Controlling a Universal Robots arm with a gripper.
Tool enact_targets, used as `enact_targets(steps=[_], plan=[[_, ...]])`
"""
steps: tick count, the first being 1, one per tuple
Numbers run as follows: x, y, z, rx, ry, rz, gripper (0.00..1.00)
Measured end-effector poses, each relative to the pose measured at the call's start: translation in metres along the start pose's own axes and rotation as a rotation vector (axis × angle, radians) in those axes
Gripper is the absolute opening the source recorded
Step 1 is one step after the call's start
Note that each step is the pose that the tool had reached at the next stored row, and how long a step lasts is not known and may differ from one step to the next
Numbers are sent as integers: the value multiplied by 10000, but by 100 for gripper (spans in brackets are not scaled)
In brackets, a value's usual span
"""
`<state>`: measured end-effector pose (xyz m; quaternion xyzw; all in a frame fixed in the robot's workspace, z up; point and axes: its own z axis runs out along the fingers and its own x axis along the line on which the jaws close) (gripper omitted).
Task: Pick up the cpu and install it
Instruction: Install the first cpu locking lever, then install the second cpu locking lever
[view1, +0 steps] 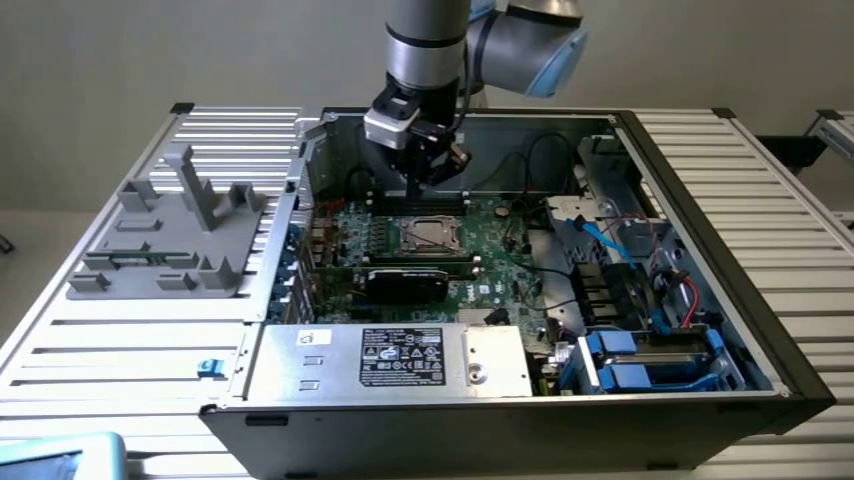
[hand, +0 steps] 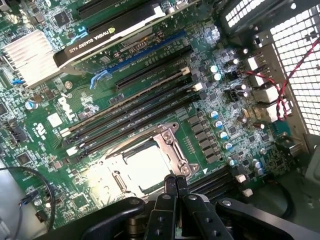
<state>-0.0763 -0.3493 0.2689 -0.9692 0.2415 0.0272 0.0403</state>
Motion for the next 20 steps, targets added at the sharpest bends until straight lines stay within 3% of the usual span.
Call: enact_targets(steps=[4, 20], plan=[[-2, -12, -118, -27, -32, -3, 12], [-2, -12, -119, -26, -35, -3, 12]])
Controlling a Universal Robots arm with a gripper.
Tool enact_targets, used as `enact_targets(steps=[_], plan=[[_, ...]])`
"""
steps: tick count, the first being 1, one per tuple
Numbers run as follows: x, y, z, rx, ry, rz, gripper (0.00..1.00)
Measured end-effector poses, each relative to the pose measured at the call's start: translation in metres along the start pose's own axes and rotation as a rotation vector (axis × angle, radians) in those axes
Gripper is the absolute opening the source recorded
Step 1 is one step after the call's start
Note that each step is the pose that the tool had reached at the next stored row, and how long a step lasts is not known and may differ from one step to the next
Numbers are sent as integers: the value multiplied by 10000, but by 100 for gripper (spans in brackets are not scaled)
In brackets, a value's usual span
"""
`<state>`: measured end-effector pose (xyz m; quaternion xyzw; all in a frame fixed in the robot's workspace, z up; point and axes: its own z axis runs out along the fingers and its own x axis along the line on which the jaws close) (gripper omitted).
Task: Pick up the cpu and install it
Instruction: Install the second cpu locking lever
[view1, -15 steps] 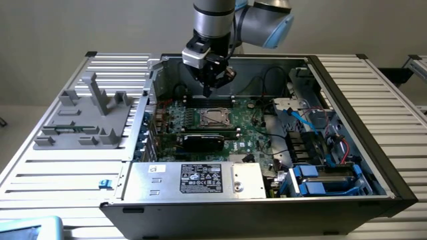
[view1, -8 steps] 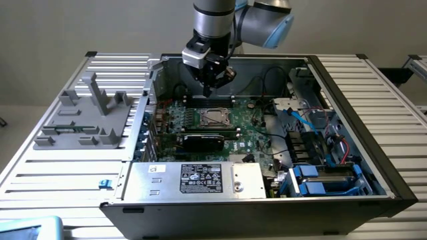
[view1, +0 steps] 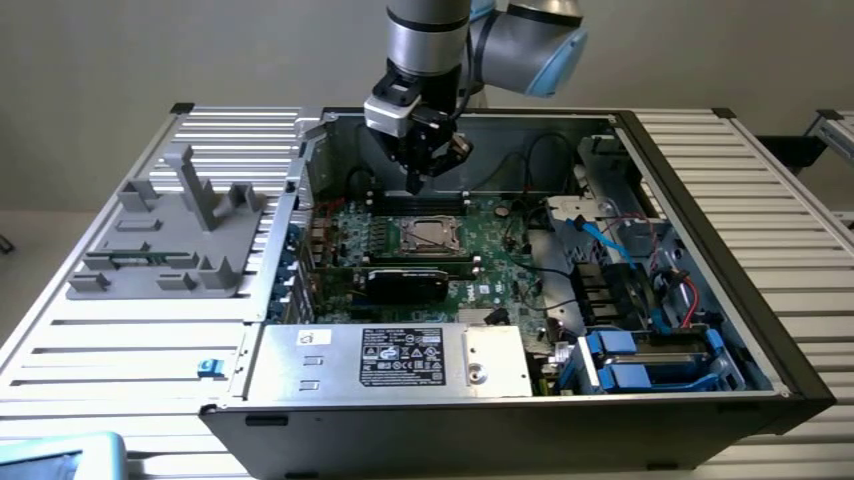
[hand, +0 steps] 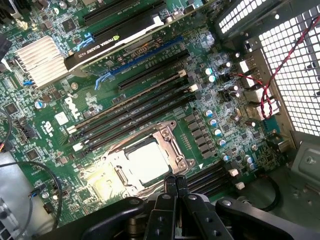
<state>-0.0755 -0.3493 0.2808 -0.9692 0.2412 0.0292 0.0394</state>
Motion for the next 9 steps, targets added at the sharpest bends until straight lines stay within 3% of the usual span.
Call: enact_targets(steps=[5, 9], plan=[[-32, 27, 0, 14, 2, -36, 12], [-38, 33, 1, -21, -35, -595, 12]])
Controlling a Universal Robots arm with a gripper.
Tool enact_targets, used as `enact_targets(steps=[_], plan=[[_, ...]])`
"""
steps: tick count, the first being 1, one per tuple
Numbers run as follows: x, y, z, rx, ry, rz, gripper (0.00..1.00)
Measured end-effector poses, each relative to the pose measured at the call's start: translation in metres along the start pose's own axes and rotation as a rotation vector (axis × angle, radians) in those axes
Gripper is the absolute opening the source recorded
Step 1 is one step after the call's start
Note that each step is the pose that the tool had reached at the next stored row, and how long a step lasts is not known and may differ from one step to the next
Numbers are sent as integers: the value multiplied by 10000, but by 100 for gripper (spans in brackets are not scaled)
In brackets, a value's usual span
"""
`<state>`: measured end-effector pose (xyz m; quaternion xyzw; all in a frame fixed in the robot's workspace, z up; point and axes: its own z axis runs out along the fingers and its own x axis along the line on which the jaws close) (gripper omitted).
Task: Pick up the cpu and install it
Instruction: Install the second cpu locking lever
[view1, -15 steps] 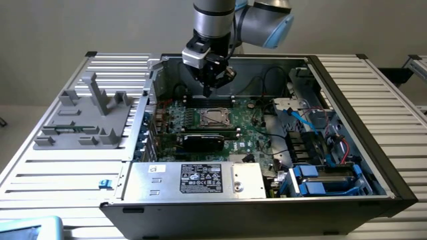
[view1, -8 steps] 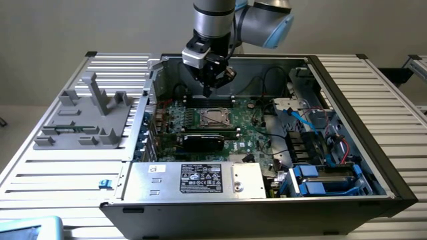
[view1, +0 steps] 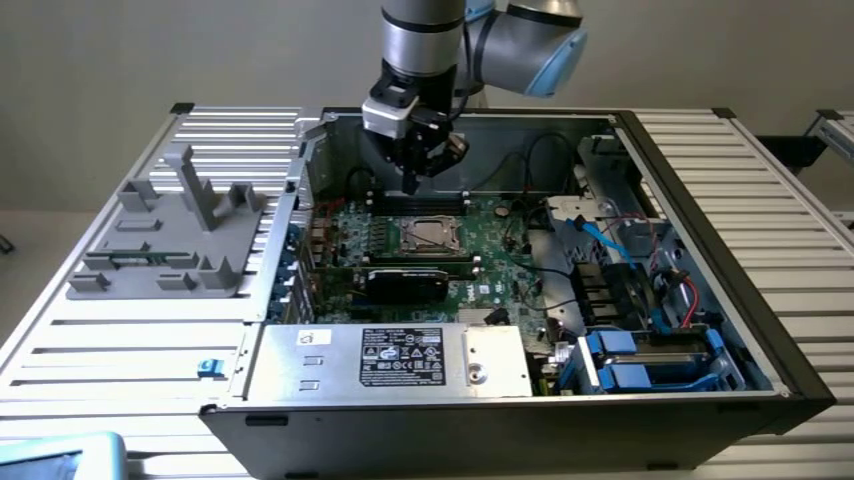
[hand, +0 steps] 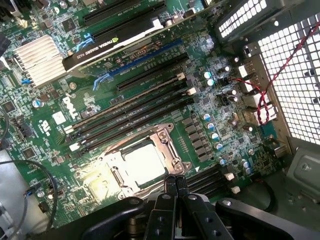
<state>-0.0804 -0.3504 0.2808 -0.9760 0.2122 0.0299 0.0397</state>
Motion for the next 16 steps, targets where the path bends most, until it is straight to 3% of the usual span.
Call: enact_targets(steps=[11, 16], plan=[[0, 1, 0, -124, -91, -1973, 12], [8, 38, -3, -139, -104, -2275, 12]])
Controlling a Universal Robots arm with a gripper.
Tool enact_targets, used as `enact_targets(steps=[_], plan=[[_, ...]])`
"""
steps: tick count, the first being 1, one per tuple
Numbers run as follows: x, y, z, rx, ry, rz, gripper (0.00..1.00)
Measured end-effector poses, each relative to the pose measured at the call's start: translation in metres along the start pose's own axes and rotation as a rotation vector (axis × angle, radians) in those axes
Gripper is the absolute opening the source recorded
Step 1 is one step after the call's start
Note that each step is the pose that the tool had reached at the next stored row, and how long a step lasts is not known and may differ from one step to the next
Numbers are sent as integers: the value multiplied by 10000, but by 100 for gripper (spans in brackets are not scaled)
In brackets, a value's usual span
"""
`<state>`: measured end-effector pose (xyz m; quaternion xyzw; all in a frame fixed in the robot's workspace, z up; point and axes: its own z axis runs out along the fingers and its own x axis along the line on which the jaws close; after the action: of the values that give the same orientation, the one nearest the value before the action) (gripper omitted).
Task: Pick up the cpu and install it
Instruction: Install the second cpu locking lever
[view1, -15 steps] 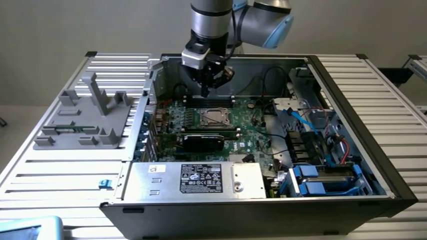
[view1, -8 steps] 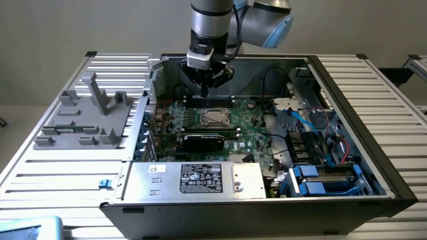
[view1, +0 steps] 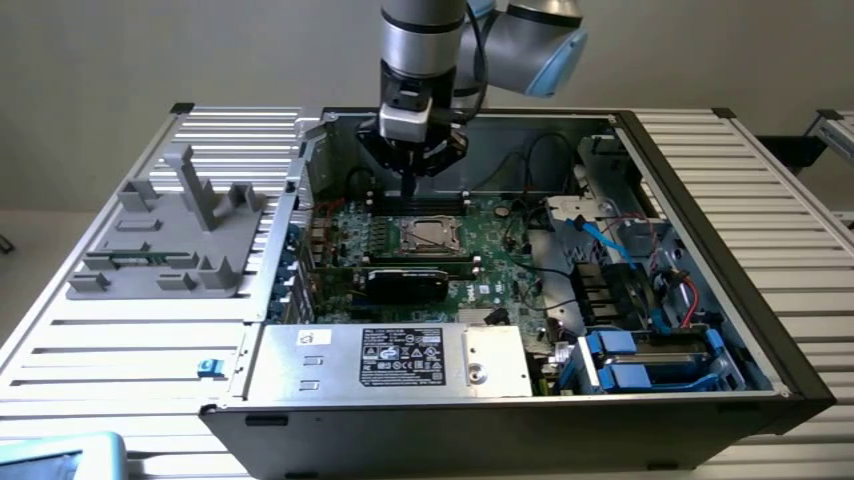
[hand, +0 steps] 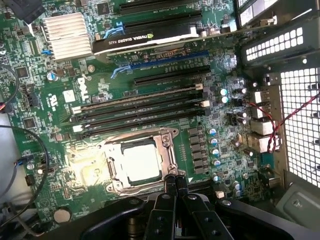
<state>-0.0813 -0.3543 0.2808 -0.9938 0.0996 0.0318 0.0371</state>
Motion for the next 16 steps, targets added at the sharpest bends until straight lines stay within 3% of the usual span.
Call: enact_targets(steps=[6, 9, 12, 16], plan=[[12, 74, -7, -8, 6, -213, 12], [15, 99, -9, 16, -2, -330, 12], [19, 126, -11, 125, -29, -412, 12], [27, 170, -14, 415, -86, -486, 12]])
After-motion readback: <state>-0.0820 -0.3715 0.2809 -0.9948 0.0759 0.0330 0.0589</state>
